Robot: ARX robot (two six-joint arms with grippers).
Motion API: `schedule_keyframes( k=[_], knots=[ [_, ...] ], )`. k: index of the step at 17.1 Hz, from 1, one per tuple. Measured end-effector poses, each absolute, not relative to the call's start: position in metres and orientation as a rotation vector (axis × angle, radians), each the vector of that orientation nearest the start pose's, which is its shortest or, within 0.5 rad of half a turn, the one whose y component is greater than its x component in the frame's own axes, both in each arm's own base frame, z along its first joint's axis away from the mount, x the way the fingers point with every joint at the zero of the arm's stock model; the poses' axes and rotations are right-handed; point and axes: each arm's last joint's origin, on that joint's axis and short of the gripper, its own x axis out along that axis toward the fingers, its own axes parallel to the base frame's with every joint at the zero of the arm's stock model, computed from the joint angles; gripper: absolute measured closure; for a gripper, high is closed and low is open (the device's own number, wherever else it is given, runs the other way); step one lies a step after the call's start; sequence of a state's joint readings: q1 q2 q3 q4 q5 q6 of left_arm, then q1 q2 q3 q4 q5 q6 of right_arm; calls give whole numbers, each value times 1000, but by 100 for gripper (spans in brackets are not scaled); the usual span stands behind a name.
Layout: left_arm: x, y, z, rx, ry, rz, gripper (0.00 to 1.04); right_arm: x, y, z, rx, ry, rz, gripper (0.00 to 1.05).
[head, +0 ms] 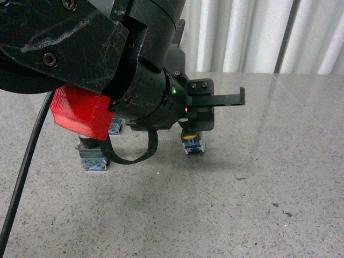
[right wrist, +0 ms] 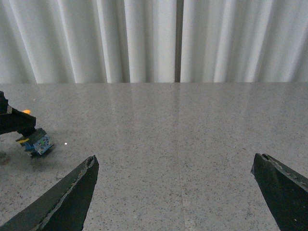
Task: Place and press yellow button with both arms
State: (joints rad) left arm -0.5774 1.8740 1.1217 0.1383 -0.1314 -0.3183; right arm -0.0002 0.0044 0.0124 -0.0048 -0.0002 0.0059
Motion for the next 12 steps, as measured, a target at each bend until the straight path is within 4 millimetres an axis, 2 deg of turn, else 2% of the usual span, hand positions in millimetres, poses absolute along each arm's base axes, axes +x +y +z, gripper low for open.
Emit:
schedule_keyframes(
  k=[1,2,4,8,12],
  knots=[
    [345,-210,178,-98,652,-347,68,97,0,167,6,-4,0,7],
    [351,-209,178,-103,641,-342,57,97,0,167,6,-4,0,7],
    [353,-208,176,-104,647,-341,48,97,0,167,6,-4,0,7],
    [355,-205,183,-132,623,-382,7,97,0,167,6,-4,0,7],
    [356,-205,186,-130,586,-431,7,97,0,167,6,-4,0,7]
  ],
)
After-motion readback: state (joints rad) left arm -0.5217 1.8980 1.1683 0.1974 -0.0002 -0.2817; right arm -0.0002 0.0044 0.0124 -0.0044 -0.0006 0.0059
